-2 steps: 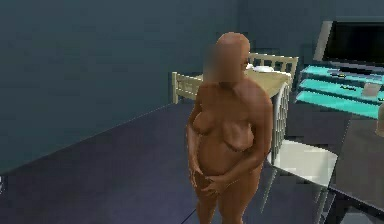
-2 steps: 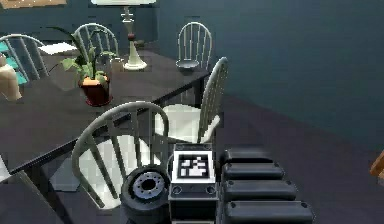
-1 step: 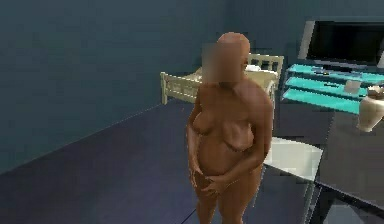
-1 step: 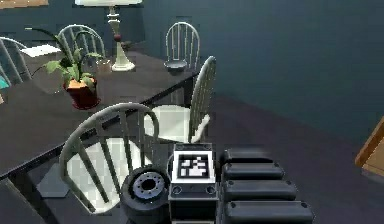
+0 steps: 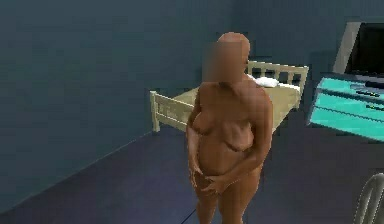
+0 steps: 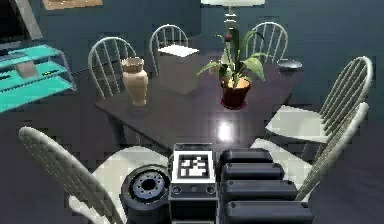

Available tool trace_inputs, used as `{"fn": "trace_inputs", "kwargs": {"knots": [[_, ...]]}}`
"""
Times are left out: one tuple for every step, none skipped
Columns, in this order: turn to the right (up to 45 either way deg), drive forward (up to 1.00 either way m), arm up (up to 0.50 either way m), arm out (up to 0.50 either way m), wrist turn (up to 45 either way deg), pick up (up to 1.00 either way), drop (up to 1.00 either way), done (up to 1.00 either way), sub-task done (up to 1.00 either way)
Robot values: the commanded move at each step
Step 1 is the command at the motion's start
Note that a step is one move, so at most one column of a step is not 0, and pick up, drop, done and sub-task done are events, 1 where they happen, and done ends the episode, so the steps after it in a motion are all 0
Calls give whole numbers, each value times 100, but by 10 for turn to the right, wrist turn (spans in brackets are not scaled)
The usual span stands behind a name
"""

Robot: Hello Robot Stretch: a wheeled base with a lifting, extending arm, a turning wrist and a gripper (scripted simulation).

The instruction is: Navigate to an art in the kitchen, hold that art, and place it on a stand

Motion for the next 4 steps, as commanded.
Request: {"fn": "trace_inputs", "kwargs": {"knots": [[150,0,0,0,0,0,0,0,0],[0,65,0,0,0,0,0,0,0],[210,0,0,0,0,0,0,0,0],[0,40,0,0,0,0,0,0,0]]}}
